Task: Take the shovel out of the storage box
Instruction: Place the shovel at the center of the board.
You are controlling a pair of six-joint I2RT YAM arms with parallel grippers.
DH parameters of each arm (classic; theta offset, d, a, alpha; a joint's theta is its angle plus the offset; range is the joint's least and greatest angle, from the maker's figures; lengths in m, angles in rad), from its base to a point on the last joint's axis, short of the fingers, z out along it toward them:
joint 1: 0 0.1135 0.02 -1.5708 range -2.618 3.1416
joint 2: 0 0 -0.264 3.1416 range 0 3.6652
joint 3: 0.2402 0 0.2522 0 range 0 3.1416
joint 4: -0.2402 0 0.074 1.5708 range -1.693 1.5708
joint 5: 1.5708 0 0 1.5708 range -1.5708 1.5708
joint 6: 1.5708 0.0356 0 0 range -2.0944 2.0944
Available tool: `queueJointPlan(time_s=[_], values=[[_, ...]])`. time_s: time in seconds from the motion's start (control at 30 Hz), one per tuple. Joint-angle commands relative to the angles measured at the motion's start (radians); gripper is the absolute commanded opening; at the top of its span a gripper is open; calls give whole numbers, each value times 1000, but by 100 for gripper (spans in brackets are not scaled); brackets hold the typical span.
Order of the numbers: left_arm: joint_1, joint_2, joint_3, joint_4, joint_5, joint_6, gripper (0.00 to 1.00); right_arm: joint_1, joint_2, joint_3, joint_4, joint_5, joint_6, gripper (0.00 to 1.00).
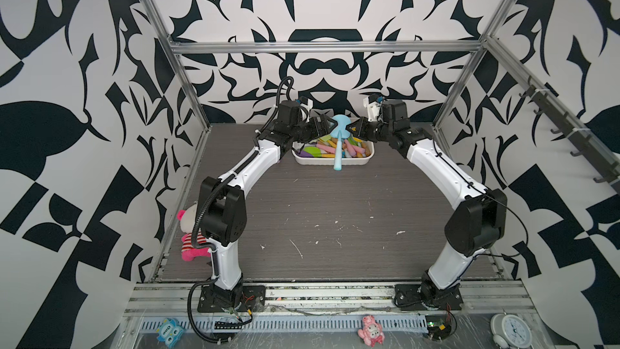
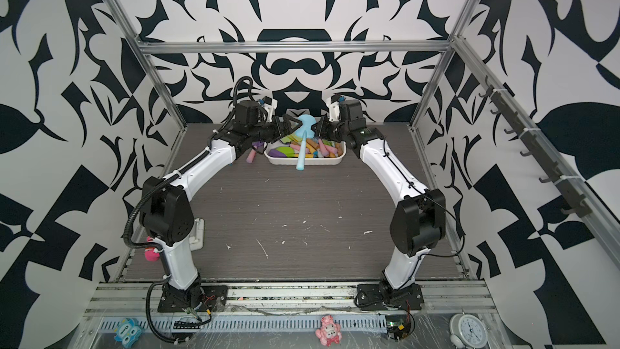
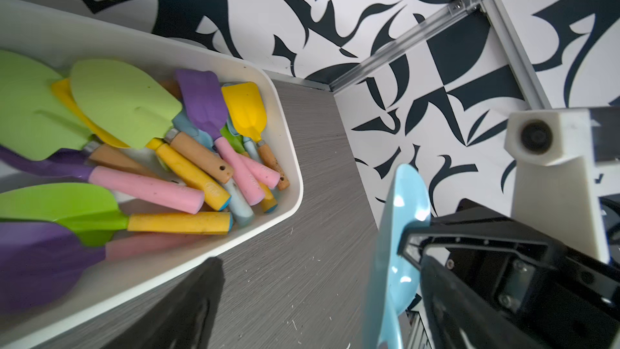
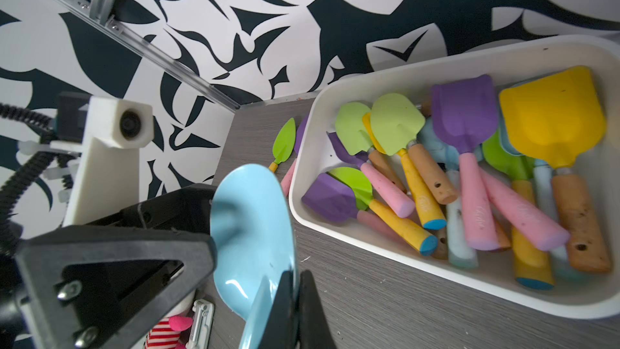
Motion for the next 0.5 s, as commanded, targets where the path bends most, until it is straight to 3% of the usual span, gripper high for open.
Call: queueJointPlan(time_s=[0.0,0.23,0.47], values=[[-19,-124,-50,-52,-131,61,95,5,-44,9,-29,123,8,0],[-144,-202,-69,-230,-277,240,95,7,-22,39,-87,182,24,0],[-251,-112,49,-448,-429,331,92,13,-3,57,-103,201,46,0]])
